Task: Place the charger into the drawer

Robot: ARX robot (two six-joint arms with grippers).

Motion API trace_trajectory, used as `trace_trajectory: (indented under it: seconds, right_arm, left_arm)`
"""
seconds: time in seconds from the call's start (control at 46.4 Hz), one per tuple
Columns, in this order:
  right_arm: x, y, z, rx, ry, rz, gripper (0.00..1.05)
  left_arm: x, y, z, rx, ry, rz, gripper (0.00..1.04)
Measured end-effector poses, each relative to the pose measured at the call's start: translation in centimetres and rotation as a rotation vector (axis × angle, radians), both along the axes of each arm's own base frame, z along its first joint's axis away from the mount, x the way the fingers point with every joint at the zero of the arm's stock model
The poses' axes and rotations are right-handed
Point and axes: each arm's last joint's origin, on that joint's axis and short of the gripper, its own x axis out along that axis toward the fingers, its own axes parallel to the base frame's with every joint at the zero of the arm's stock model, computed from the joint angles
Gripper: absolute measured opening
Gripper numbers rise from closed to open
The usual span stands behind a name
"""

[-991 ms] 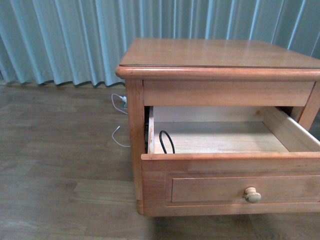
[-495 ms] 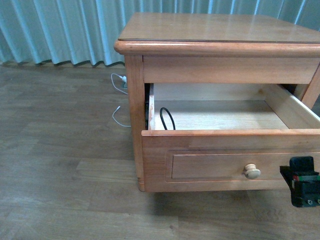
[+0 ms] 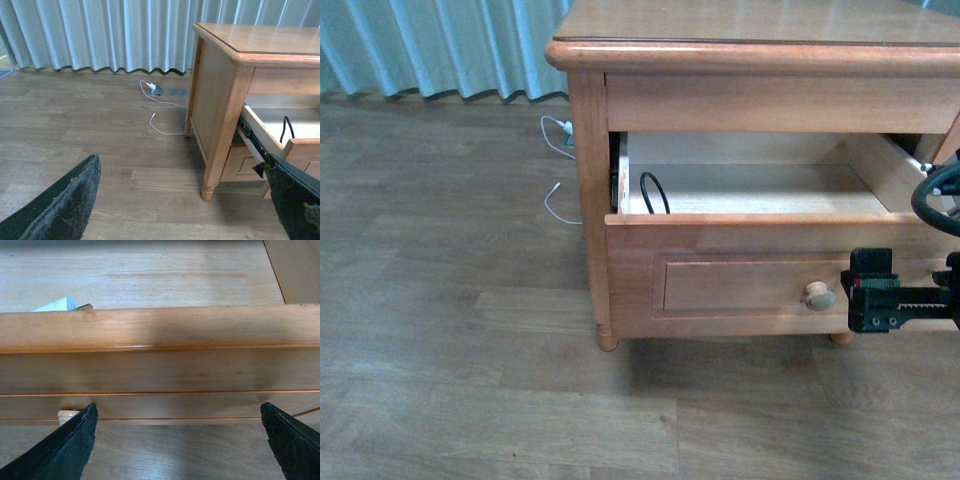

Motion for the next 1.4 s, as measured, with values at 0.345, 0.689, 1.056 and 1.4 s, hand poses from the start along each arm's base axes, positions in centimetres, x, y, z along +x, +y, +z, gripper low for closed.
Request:
trace_trajectory:
  seconds: [0.345, 0.689, 1.056, 1.4]
  right_arm:
    - [3.2, 1.1, 0.2, -0.012, -0.059, -0.041, 0.97]
    - [7.9, 2.2, 0.6, -0.02, -0.114, -0.083, 0.97]
    - [12.1, 2.8, 0.8, -0.006, -0.152, -0.146, 0.97]
    - [13.9, 3.5, 0.2, -0.018, -0.21, -0.228, 0.97]
  left_arm:
    - [0.0, 0.0, 0.0, 0.0, 0.0, 0.0, 0.99]
    - [0.0, 0.0, 0.0, 0.0, 0.0, 0.0, 0.99]
    - [0.0, 0.0, 0.0, 0.0, 0.0, 0.0, 0.99]
    - [0.0, 0.0, 0.0, 0.0, 0.0, 0.0, 0.99]
